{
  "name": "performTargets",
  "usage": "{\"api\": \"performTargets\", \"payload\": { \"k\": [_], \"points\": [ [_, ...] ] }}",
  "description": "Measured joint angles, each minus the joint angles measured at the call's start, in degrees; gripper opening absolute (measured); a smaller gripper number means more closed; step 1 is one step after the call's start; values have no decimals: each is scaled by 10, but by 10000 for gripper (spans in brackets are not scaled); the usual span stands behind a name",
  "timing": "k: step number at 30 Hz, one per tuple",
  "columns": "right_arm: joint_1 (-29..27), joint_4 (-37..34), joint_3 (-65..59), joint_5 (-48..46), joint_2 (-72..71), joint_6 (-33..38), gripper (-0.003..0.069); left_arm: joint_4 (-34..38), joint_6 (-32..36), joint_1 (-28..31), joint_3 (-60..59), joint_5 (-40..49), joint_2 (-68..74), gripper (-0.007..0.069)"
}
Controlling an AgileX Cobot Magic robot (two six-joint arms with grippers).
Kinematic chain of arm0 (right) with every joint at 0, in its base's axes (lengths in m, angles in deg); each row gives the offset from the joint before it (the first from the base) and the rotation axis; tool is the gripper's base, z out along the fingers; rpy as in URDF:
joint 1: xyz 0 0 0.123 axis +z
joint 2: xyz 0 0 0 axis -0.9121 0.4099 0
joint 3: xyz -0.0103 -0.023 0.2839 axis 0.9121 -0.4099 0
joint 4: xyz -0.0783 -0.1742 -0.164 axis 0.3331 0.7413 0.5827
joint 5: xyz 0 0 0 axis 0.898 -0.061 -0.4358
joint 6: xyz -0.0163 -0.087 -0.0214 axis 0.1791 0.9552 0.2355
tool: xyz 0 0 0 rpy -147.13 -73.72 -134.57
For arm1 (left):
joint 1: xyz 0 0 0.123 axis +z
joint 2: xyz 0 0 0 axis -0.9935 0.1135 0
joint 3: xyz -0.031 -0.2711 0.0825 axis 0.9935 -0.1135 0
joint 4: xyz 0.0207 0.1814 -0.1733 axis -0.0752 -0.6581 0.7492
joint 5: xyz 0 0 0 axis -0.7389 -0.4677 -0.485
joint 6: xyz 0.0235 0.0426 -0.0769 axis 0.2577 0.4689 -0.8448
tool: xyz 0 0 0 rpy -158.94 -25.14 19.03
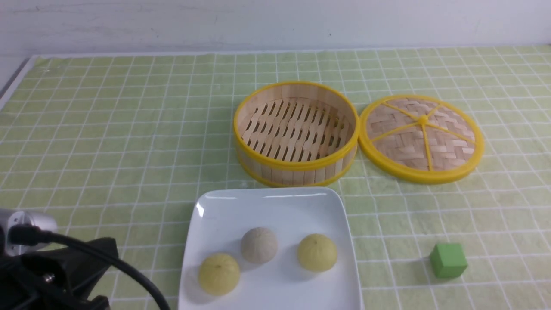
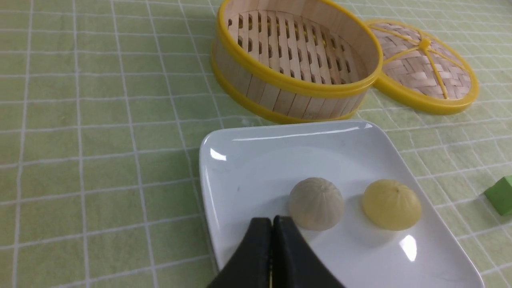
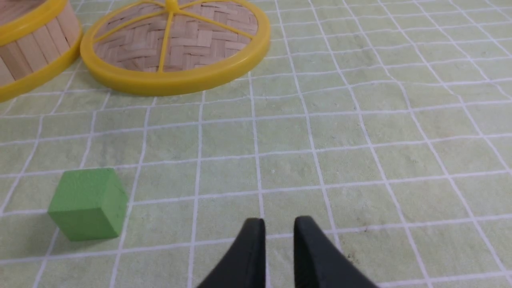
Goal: Put the steamed buns into the plate on the green tablecloth.
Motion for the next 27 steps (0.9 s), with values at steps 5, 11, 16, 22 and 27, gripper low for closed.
{"api": "performTargets", "payload": {
  "k": [5,11,16,22,27],
  "points": [
    [0,0,0,0,0,0,144,1,-6,0,0,3,0,34],
    [0,0,0,0,0,0,153,55,65,28,-37,14,-22,36],
    [0,0,0,0,0,0,165,128,182,145,-106,15,-125,36],
    [0,0,0,0,0,0,175,159,274,292,-173,22,-260,41],
    [0,0,0,0,0,0,182,161,289,374,-214,22,-276,48]
  ]
}}
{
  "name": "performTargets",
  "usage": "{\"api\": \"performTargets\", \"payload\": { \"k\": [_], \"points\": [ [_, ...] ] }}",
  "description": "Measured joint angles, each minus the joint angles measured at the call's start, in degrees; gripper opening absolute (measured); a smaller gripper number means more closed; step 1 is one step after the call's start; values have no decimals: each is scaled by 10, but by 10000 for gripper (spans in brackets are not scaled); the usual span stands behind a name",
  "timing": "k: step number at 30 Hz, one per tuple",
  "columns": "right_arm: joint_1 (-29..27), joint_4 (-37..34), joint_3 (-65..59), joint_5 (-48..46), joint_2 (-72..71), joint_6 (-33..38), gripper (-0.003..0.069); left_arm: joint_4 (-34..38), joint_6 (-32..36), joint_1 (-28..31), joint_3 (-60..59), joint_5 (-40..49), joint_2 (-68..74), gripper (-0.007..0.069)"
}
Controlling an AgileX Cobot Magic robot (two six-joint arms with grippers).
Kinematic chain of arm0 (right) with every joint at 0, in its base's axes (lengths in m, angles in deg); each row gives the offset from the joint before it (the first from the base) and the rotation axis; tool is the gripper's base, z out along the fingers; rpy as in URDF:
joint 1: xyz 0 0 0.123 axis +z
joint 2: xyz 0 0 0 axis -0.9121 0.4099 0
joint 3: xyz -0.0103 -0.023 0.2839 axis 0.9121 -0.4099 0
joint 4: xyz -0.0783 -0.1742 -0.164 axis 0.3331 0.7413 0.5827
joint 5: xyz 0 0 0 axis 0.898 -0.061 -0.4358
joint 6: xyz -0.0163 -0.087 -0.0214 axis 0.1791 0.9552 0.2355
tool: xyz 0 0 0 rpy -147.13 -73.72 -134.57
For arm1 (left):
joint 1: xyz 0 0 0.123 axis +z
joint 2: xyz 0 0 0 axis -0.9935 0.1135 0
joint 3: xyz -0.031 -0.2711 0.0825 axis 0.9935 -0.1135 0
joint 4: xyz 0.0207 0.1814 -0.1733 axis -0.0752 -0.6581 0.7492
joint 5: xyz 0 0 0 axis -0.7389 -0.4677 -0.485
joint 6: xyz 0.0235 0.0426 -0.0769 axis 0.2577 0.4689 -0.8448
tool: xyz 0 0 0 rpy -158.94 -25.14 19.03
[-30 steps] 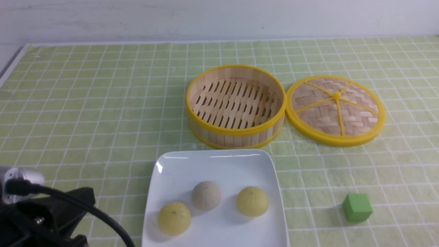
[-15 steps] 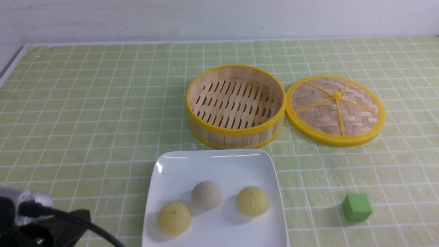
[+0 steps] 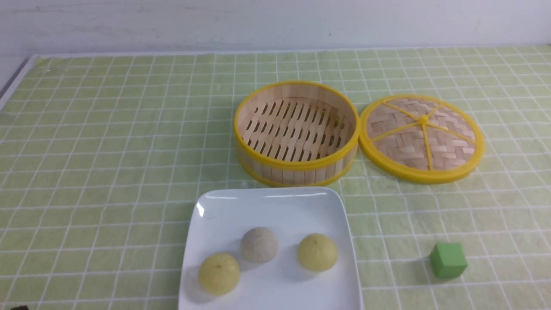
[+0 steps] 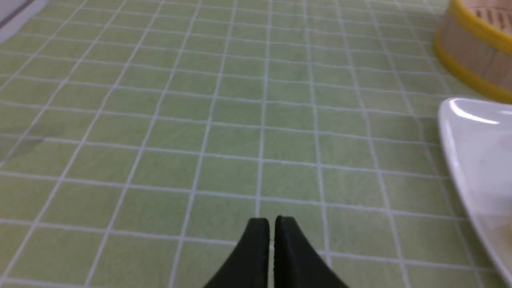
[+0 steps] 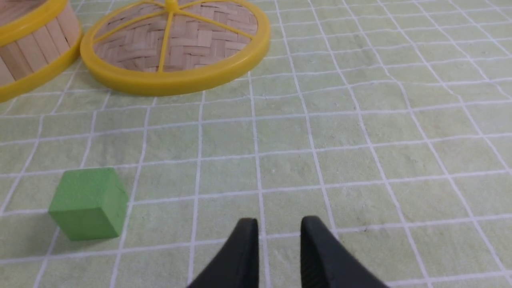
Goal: Put the steamed buns into the plate on the green tablecloth.
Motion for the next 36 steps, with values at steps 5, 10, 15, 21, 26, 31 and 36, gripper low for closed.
{"api": "performTargets", "payload": {
  "k": [5,10,15,21,26,31,36],
  "points": [
    [0,0,0,0,0,0,185,-5,1,0,-7,-16,0,54],
    [0,0,0,0,0,0,191,-8,1,-21,-9,-26,0,53],
    [0,0,0,1,0,0,198,-9,1,-22,-9,-27,0,56],
    [0,0,0,1,0,0,205,-14,1,-22,-9,-27,0,66],
    [0,0,0,1,0,0,212,-14,1,-22,-9,-27,0,71],
    [0,0,0,1,0,0,215,-15,1,-22,-9,-27,0,73],
    [0,0,0,1,0,0,215,-16,1,-22,-9,-27,0,79]
  ]
}}
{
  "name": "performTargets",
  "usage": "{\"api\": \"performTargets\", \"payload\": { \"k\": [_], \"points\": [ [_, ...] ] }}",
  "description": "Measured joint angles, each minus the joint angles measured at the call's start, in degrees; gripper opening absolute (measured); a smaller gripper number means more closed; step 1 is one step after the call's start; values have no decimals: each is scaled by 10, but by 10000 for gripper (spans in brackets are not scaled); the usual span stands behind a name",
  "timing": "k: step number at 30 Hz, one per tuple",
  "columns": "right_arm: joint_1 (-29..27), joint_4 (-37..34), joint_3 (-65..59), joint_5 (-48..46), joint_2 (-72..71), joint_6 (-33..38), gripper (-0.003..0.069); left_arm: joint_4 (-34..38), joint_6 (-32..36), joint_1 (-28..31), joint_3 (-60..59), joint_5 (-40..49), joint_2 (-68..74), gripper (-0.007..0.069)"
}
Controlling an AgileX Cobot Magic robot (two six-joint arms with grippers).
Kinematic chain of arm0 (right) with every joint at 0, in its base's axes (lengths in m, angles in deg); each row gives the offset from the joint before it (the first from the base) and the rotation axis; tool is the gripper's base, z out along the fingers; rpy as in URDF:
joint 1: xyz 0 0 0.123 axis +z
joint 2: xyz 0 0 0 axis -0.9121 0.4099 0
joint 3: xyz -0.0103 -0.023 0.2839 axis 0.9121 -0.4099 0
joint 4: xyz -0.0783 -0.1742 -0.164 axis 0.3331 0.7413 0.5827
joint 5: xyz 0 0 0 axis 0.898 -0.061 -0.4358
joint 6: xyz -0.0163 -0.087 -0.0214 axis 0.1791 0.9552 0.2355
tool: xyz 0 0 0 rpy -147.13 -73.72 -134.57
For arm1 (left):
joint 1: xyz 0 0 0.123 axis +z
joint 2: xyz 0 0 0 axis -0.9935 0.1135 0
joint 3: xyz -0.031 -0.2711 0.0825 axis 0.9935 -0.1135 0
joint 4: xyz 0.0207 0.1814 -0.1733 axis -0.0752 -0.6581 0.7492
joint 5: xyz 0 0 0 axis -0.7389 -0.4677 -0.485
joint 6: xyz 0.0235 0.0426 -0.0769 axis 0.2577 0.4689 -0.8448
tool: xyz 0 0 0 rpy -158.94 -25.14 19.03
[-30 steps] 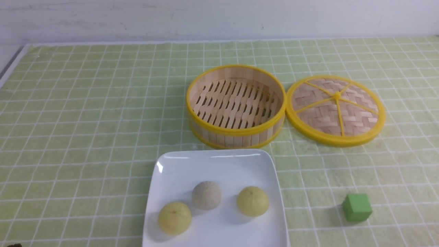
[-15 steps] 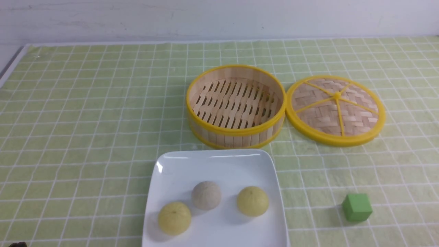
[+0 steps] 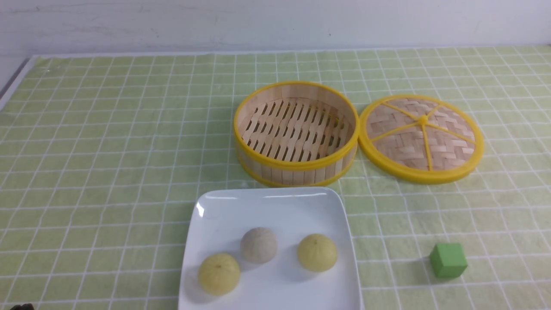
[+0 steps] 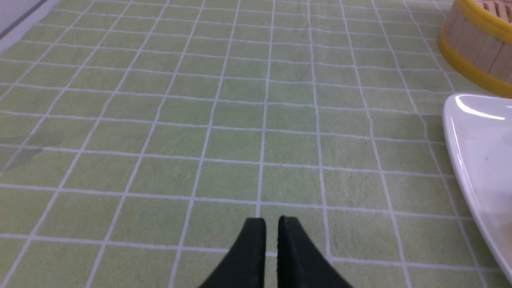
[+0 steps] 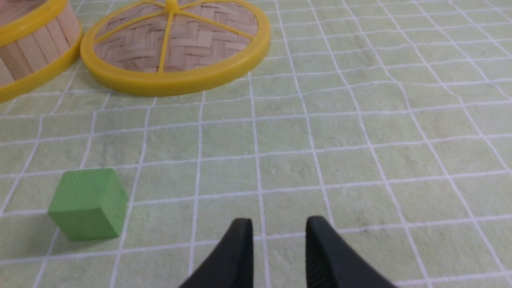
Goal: Put the steamed buns into the plate on the green tablecloth.
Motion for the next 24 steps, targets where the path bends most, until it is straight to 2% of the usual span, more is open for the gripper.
{"api": "performTargets", "payload": {
  "k": [19,24],
  "points": [
    [0,0,0,0,0,0,236,-1,0,0,0,0,0,94],
    [0,0,0,0,0,0,236,-1,0,17,0,0,0,105]
  ]
}}
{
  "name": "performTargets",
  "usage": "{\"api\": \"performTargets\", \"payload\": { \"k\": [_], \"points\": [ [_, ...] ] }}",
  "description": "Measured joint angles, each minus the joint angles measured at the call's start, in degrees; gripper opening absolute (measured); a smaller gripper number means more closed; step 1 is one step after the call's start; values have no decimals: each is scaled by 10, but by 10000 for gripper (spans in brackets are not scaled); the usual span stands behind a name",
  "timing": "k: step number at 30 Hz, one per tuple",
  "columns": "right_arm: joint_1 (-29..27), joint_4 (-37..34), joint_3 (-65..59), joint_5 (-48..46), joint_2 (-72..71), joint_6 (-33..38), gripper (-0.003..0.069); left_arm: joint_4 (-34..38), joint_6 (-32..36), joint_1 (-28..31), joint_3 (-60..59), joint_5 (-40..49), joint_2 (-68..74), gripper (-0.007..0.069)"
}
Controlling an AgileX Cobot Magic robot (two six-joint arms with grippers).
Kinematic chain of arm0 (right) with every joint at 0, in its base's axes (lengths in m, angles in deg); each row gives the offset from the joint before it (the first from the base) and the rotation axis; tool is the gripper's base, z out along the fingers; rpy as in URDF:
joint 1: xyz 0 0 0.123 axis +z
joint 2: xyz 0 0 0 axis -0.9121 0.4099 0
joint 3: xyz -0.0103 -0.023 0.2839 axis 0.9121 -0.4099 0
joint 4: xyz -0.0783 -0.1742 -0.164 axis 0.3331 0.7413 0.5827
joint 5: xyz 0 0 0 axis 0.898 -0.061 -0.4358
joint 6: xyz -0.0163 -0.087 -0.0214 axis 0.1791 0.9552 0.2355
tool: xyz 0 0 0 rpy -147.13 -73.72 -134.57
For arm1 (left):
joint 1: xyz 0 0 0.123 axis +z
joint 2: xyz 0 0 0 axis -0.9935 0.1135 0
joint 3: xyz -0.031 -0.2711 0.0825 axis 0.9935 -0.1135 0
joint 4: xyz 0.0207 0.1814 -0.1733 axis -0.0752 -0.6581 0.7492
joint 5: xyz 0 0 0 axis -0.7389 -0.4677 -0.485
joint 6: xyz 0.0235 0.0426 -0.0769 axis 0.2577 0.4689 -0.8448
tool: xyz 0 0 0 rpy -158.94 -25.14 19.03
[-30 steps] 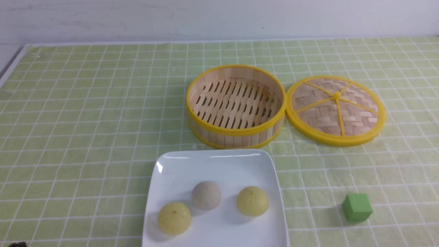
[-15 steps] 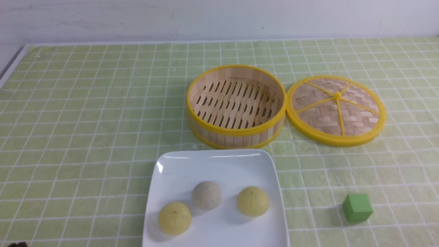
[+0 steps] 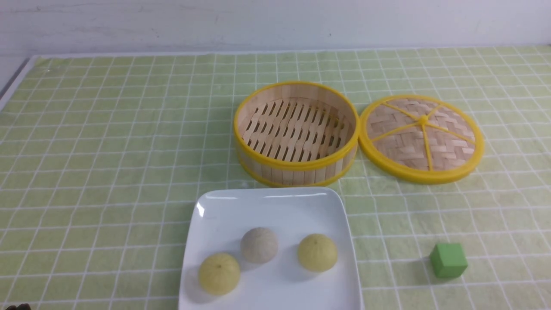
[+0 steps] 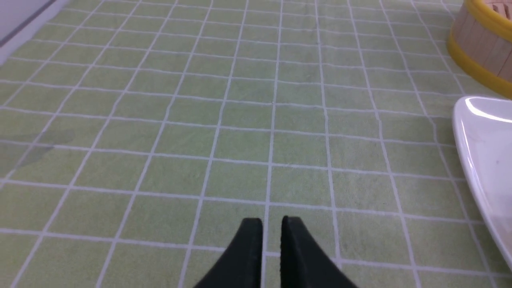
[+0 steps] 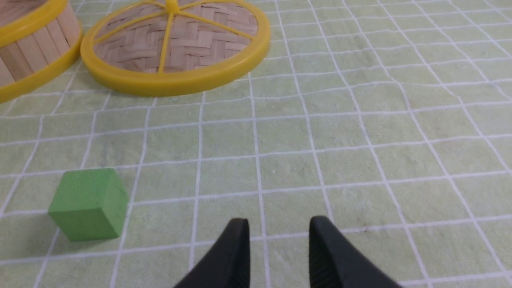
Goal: Put the steamed buns into the plate on the green tablecloth.
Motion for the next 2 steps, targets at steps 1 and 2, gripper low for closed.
{"api": "performTargets", "payload": {
  "k": [1,2],
  "points": [
    [0,0,0,0,0,0,236,-1,0,1,0,0,0,107],
    [0,0,0,0,0,0,236,-1,0,2,0,0,0,108]
  ]
}}
